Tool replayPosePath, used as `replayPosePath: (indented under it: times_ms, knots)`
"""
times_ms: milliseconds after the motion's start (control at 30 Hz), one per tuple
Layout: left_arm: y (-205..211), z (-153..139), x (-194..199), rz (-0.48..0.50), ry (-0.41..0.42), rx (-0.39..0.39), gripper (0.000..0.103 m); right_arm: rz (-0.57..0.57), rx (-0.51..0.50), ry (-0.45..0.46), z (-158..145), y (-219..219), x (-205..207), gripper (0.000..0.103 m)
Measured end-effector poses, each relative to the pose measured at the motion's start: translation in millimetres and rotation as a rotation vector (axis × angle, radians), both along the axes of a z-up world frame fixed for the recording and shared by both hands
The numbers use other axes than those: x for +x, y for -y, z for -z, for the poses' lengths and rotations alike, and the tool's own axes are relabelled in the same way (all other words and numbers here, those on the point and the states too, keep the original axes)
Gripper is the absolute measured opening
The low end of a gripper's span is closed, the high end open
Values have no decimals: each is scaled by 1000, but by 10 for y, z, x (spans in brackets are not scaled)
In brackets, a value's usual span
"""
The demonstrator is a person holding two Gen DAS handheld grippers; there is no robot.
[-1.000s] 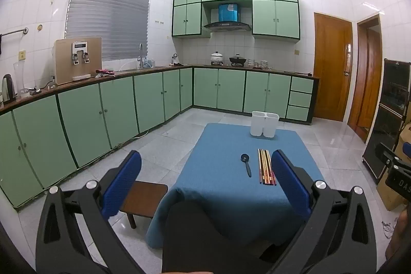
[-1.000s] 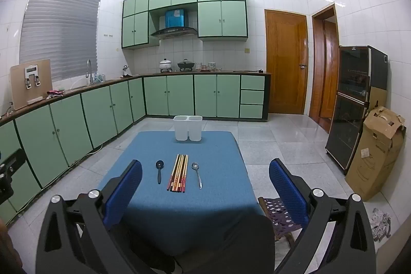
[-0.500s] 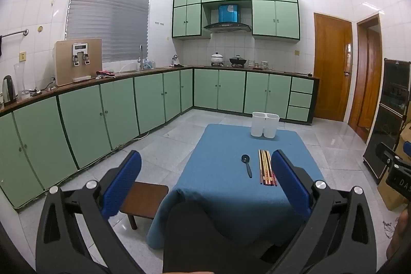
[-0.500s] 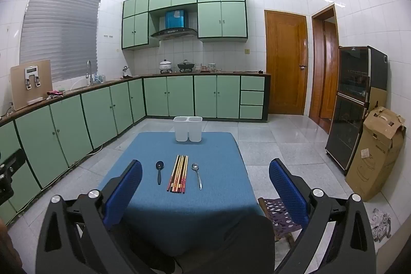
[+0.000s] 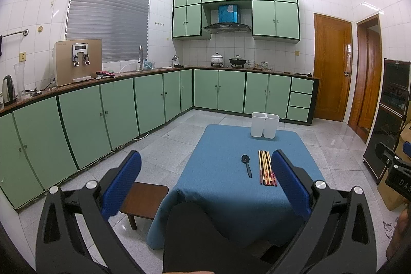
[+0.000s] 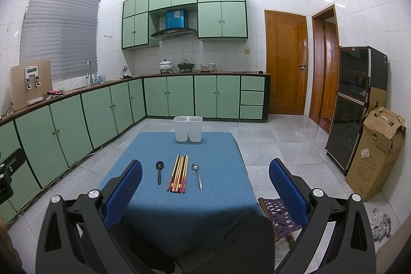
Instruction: Organize utensils
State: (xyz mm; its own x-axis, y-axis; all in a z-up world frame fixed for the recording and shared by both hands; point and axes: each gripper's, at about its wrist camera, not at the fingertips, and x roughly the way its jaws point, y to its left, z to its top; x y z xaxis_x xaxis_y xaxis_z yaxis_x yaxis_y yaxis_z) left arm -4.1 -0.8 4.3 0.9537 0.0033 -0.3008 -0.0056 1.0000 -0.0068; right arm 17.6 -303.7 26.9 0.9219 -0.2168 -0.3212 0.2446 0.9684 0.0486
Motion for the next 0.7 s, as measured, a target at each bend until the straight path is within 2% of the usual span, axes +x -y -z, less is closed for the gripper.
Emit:
replayPosePath:
  times_ms: [700]
  knots:
    - [35,-2,13,1,0,1,98,0,-4,3,3,2,14,97]
